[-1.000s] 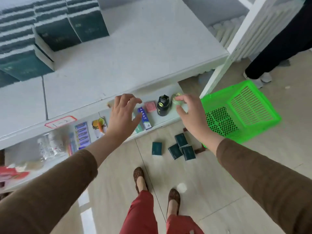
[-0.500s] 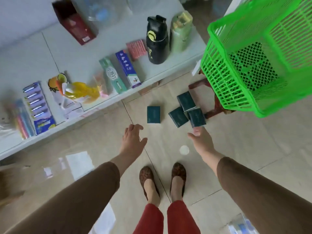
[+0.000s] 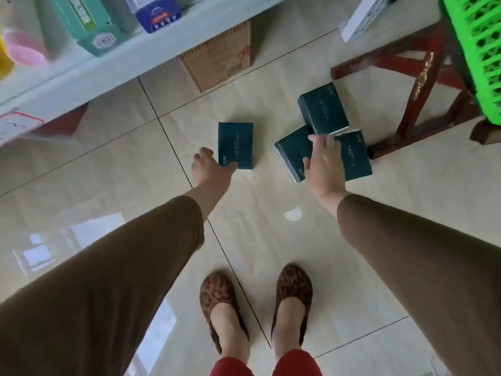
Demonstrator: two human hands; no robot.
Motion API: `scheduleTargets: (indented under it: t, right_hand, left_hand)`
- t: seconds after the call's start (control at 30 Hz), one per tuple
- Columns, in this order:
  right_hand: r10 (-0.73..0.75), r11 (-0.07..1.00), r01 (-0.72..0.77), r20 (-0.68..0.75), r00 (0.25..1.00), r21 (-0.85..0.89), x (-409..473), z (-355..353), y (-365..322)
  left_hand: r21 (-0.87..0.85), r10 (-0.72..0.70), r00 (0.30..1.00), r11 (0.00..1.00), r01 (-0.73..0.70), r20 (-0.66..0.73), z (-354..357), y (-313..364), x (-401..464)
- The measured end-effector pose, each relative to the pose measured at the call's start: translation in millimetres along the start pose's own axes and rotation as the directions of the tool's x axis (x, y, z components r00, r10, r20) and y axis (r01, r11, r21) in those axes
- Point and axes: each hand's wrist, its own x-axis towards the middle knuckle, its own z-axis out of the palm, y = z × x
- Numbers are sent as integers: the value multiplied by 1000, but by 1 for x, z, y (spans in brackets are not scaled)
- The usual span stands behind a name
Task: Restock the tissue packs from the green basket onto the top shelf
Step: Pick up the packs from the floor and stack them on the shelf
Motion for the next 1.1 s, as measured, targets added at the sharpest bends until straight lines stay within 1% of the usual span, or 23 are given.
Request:
scheduleTargets:
  t: [0.03,0.07,0.1,0.13,0.2,0.3,0.37,0.47,0.53,0.6,0.63,0.73,0.83,0.93,1.03,1.1]
  right_hand:
    - [-92,994,94,38,995,-50,13,4,2]
    - [-155,982,166,108,982,-95,26,8,3]
    - [-186,968,213,195,963,-132,37,12,4]
    - [-180,960,232,284,942,-159,46,15,3]
    - [-115,951,222,421,900,-215,62,16,-1]
    - [-56,903,267,522,851,-338,77,11,-12]
    - [24,917,209,570,821,-340,77,3,-20]
    - [137,958,54,616,776,-281,50,-21,-29]
    - [172,980,-74,597,783,-185,20,-46,-34]
    - [202,975,-219,537,819,-32,-12,-82,-46]
    - [210,962,-268,507,836,45,-27,-104,-55]
    - [201,909,-338,454,868,245,-67,-181,-90]
    - [182,875,-330,391,902,355,-99,-276,-135]
    - [134,845,-275,316,939,459,-119,-379,-187]
    - [60,815,-172,215,975,553,-135,-475,-239]
    - [29,810,-125,173,985,573,-145,-530,-272]
  left_hand:
    - [-5,-1,1000,1000,0,-8,5,1,10]
    - [-13,-11,1000,1000,11,2,10,1,19]
    - [-17,-26,999,1000,26,24,14,2,26]
    - [-21,-44,997,999,45,57,18,3,32]
    - [-62,-72,989,995,80,127,24,6,39]
    - [-196,-92,974,972,133,208,31,9,40]
    - [-212,-91,958,966,152,271,31,7,34]
    - [-147,-72,947,981,123,312,7,9,3]
    - [-110,-62,954,989,98,293,-23,13,-27]
    - [-101,-49,965,992,77,259,-63,21,-64]
    - [-123,-38,968,990,70,247,-85,27,-85]
    - [-210,6,978,977,39,209,-159,49,-149]
    - [-289,61,992,957,-25,115,-246,85,-214]
    - [-353,130,991,929,-114,22,-341,121,-273]
    - [-330,216,975,918,-219,-48,-433,151,-328]
    - [-309,261,961,910,-278,-95,-492,165,-361]
